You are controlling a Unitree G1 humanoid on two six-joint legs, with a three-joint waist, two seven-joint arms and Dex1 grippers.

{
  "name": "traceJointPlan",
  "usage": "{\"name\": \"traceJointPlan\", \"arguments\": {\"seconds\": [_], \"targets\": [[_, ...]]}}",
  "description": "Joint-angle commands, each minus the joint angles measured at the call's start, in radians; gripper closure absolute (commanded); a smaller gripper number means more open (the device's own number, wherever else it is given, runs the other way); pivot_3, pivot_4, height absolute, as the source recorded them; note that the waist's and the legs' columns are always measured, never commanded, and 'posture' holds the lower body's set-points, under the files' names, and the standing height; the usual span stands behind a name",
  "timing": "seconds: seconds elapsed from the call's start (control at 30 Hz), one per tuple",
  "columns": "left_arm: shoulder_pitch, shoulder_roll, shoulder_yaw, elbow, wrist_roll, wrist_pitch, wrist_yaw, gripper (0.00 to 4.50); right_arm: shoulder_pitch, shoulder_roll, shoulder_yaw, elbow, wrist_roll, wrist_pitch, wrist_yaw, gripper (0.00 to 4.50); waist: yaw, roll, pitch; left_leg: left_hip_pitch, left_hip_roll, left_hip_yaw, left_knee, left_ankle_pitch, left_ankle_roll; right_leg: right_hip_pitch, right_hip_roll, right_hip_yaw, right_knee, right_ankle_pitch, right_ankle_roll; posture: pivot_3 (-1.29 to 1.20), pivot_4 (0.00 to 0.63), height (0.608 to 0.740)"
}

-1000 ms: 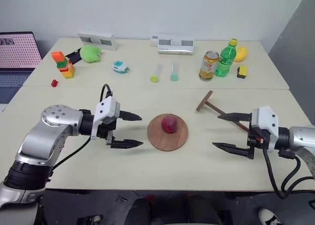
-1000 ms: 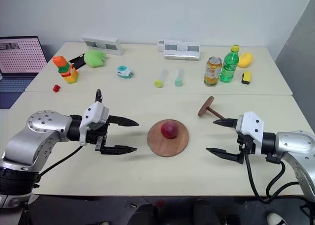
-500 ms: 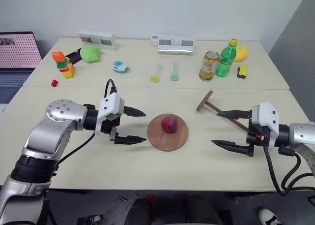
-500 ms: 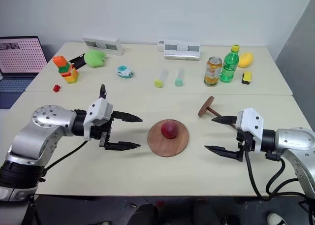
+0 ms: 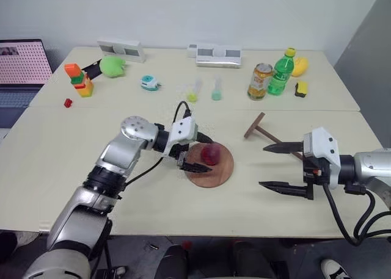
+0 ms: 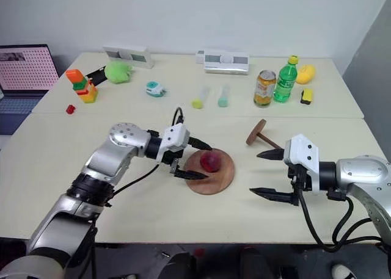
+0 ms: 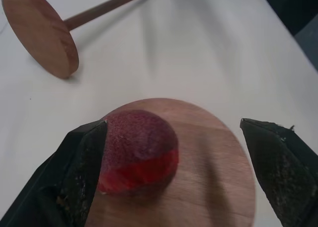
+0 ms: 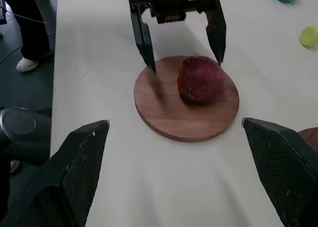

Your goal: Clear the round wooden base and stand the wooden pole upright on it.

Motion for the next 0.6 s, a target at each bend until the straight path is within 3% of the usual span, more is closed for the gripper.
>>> {"name": "traceJointPlan", "arguments": {"seconds": [0.03, 0.17, 0.3, 0.43, 0.6], "targets": [[-0.071, -0.046, -0.020, 0.144, 0.068, -0.124, -0.003, 0.03, -0.020, 0.018, 0.006, -0.046, 0.005, 0.002, -0.042, 0.00, 0.000, 0.000, 0.000, 0.000, 0.000, 0.000, 0.000, 0.000, 0.000, 0.000, 0.000, 0.000, 0.000, 0.000, 0.000, 0.00, 0.150, 0.740], [-0.104, -0.088, -0.024, 0.248, 0.114, -0.195, 0.002, 0.03, -0.011, 0.027, -0.003, -0.068, 0.016, 0.012, -0.068, 0.00, 0.000, 0.000, 0.000, -0.001, 0.000, 0.000, 0.000, 0.000, 0.000, 0.000, 0.000, 0.000, -0.001, 0.000, 0.000, 0.00, 0.150, 0.740], [-0.113, -0.106, -0.012, 0.297, 0.126, -0.235, -0.007, 0.62, -0.002, 0.048, -0.025, -0.079, 0.029, 0.025, -0.109, 0.00, 0.000, 0.000, 0.000, -0.001, 0.000, -0.001, 0.000, 0.000, 0.000, 0.000, 0.000, 0.000, 0.000, 0.000, 0.000, 0.00, 0.150, 0.740], [-0.120, -0.111, 0.001, 0.309, 0.123, -0.248, -0.014, 1.51, -0.008, 0.057, -0.026, -0.077, 0.038, 0.025, -0.132, 0.00, 0.000, 0.000, 0.000, -0.001, 0.000, -0.001, 0.000, 0.000, 0.000, 0.000, 0.000, 0.000, 0.000, 0.000, 0.000, 0.00, 0.150, 0.740], [-0.101, -0.078, 0.049, 0.251, 0.096, -0.231, 0.005, 1.83, -0.027, 0.072, -0.014, -0.067, 0.041, 0.027, -0.152, 0.00, -0.002, 0.000, 0.000, -0.001, 0.000, -0.001, 0.000, 0.000, 0.000, 0.000, 0.000, -0.001, 0.000, 0.000, 0.000, 0.00, 0.150, 0.740]]}}
